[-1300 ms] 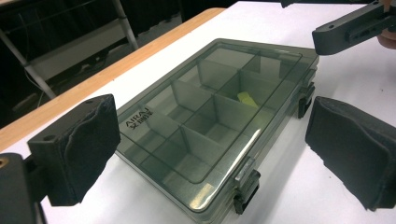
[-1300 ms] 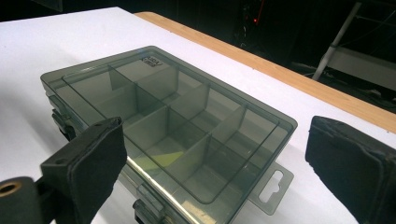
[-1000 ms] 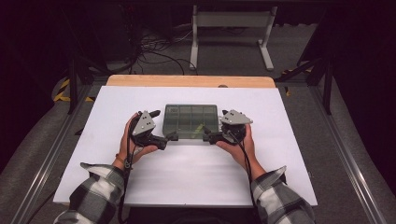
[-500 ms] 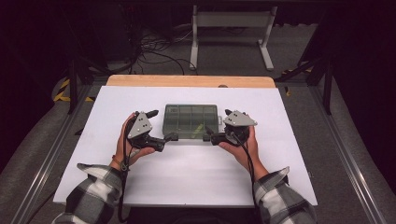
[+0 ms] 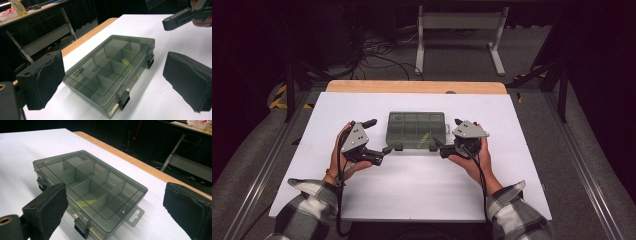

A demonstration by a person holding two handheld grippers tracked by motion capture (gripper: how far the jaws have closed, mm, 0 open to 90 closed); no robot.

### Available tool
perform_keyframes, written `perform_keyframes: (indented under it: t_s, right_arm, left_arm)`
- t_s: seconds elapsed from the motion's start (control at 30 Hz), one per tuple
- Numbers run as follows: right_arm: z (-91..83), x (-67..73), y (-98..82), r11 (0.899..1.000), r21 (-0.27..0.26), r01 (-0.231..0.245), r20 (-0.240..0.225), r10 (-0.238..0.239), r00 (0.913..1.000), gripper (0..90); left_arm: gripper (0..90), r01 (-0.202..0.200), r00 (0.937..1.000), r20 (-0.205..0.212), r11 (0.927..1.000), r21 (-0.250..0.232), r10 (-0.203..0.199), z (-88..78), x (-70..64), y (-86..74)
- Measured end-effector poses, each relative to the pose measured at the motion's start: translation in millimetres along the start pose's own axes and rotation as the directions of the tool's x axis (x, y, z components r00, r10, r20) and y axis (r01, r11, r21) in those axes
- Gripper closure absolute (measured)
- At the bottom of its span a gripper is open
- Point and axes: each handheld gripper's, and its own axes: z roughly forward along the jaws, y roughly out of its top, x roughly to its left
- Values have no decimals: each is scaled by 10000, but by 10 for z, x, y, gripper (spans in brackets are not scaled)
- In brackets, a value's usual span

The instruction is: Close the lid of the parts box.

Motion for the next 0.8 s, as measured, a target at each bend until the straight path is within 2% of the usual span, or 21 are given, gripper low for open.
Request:
perform_keyframes:
  t_s: [0.47, 0.8]
  right_arm:
    - [-93, 18, -11, 9998, 3, 179, 15, -179, 9998, 64]
    - [-177, 26, -37, 9996, -11, 269, -51, -269, 9996, 64]
  left_arm:
    - [39, -223, 9995, 241, 9997, 109, 220, -96, -33, -43]
    - [39, -403, 9989, 234, 9990, 187, 398, -162, -74, -79]
